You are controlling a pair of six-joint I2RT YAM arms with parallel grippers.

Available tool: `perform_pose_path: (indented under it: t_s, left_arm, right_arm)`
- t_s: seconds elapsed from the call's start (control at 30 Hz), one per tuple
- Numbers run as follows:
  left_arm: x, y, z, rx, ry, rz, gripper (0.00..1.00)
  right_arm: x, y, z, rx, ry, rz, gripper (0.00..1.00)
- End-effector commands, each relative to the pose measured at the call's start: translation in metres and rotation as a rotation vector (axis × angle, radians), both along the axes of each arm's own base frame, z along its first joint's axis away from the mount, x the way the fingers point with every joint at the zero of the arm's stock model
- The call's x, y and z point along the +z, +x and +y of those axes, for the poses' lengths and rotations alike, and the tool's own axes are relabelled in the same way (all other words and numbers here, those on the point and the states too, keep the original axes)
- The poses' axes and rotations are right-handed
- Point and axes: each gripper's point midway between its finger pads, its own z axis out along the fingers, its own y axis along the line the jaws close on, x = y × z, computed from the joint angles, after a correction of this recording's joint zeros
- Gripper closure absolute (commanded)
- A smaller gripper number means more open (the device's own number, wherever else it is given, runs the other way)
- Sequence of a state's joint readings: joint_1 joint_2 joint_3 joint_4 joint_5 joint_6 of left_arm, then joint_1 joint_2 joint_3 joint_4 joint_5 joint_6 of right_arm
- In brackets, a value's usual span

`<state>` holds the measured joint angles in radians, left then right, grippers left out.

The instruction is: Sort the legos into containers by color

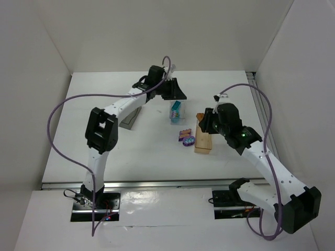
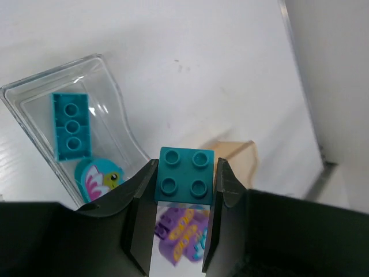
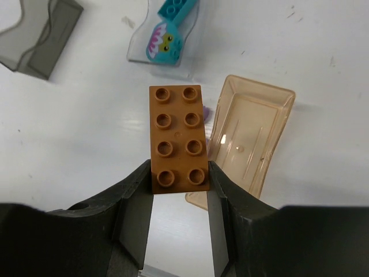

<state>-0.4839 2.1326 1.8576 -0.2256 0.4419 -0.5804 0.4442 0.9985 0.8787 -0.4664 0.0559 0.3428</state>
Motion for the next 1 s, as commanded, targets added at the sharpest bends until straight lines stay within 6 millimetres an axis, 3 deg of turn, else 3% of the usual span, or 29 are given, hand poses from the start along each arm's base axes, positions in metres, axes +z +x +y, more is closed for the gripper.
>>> perform_pose_path:
  t_s: [0.0, 0.07, 0.1, 0.13, 0.17, 0.3, 0.43, 0.47, 0.5, 0.53, 0.57, 0.6, 0.63, 0.67, 0.7, 0.73, 0.77, 0.8, 0.83, 0.9, 0.97]
  left_arm:
    - [-0.035, 0.022, 0.005, 0.159, 0.156, 0.031, 1.0]
    - [-0.044, 0.027, 0.005, 0.168, 0.17, 0.038, 0.97]
    - [-0.057, 0.029, 0.004, 0.16, 0.191, 0.052, 0.85]
    - [-0.055, 0.031, 0.003, 0.16, 0.194, 0.057, 0.72]
    - [-0.056, 0.031, 0.0, 0.138, 0.191, 0.049, 0.47]
    - [-0.056, 0.028, 0.001, 0.097, 0.214, 0.031, 0.17]
    - [-0.028, 0.011, 0.008, 0.062, 0.21, -0.002, 0.16]
    - [0.003, 0.004, 0.012, 0.066, 0.184, -0.045, 0.17]
    - [0.015, -0.002, 0.017, 0.059, 0.184, -0.068, 0.25]
    - [0.008, -0.009, 0.031, 0.063, 0.204, -0.058, 0.28]
    - [0.043, -0.023, 0.037, 0.043, 0.148, -0.1, 0.31]
    - [0.053, -0.037, 0.04, -0.017, 0.096, -0.109, 0.31]
    - [0.039, -0.041, 0.057, -0.064, 0.009, -0.118, 0.25]
    - [0.05, -0.054, 0.061, -0.145, -0.094, -0.14, 0.23]
    - [0.067, -0.088, 0.062, -0.329, -0.249, -0.135, 0.22]
    - [0.081, -0.103, 0.072, -0.36, -0.344, -0.108, 0.22]
    - [0.074, -0.107, 0.087, -0.393, -0.404, -0.186, 0.2]
    - [0.076, -0.126, 0.093, -0.47, -0.45, -0.19, 0.19]
    - [0.067, -0.147, 0.096, -0.476, -0.498, -0.101, 0.19]
    - [0.082, -0.161, 0.098, -0.542, -0.526, -0.24, 0.18]
    - [0.083, -0.173, 0.095, -0.57, -0.546, -0.233, 0.18]
  right_arm:
    - [0.041, 0.005, -0.014, -0.098, 0.039, -0.1, 0.87]
    - [0.048, 0.005, -0.016, -0.108, 0.038, -0.109, 0.86]
    - [0.046, 0.004, -0.017, -0.108, 0.033, -0.099, 0.86]
    - [0.045, 0.004, -0.017, -0.108, 0.033, -0.099, 0.86]
    - [0.047, 0.007, -0.019, -0.117, 0.032, -0.1, 0.86]
    - [0.046, 0.007, -0.012, -0.079, 0.042, -0.092, 0.86]
    - [0.05, 0.008, 0.002, -0.021, 0.084, -0.1, 0.86]
    - [0.047, 0.006, 0.007, 0.005, 0.097, -0.092, 0.86]
    - [0.053, 0.007, 0.012, 0.032, 0.11, -0.111, 0.86]
    - [0.057, 0.006, 0.017, 0.059, 0.131, -0.122, 0.86]
    - [0.051, 0.0, 0.028, 0.13, 0.154, -0.108, 0.86]
    - [0.053, -0.002, 0.036, 0.17, 0.18, -0.116, 0.86]
    - [0.063, -0.008, 0.049, 0.263, 0.232, -0.15, 0.86]
    - [0.07, -0.011, 0.057, 0.314, 0.262, -0.169, 0.85]
    - [0.073, -0.015, 0.063, 0.362, 0.29, -0.176, 0.85]
    - [0.082, -0.016, 0.073, 0.424, 0.322, -0.205, 0.85]
    - [0.086, -0.028, 0.085, 0.53, 0.365, -0.197, 0.85]
    - [0.086, -0.029, 0.091, 0.568, 0.392, -0.181, 0.85]
    - [0.095, -0.032, 0.097, 0.618, 0.422, -0.209, 0.85]
    - [0.095, -0.042, 0.107, 0.708, 0.468, -0.19, 0.85]
    - [0.103, -0.042, 0.109, 0.733, 0.493, -0.213, 0.85]
